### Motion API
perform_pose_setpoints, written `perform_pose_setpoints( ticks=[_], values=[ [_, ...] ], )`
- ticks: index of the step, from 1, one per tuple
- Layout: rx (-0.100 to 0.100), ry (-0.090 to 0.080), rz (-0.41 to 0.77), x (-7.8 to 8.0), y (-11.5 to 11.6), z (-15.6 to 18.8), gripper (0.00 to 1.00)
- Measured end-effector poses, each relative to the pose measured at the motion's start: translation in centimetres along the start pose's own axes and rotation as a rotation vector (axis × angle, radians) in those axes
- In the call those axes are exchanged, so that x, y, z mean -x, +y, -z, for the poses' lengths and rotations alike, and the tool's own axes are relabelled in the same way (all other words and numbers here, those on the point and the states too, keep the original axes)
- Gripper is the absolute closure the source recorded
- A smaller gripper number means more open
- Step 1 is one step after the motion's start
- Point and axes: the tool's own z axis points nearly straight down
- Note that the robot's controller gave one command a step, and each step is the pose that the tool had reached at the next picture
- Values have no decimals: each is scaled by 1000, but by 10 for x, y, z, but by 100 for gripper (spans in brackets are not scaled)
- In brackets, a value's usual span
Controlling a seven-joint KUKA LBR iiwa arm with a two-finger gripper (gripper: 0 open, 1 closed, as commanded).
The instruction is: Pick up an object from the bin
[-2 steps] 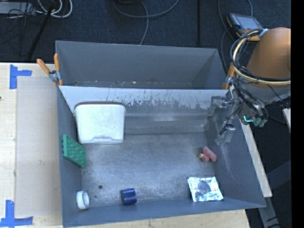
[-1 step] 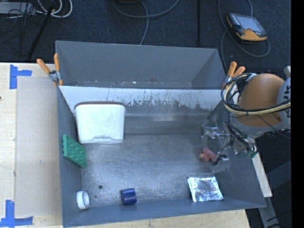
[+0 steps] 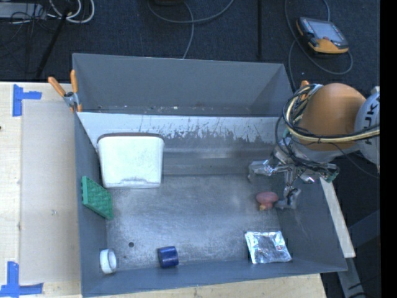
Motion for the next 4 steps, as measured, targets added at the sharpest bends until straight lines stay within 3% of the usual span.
perform_pose_setpoints(
  ticks=[1,2,3,4],
  values=[
    [-10,3,-1,-29,35,-5,0],
    [-15,3,-22,7,11,-5,0],
    [-15,5,-24,5,11,-6,100],
    [-23,2,65,-6,1,117,100]
  ],
)
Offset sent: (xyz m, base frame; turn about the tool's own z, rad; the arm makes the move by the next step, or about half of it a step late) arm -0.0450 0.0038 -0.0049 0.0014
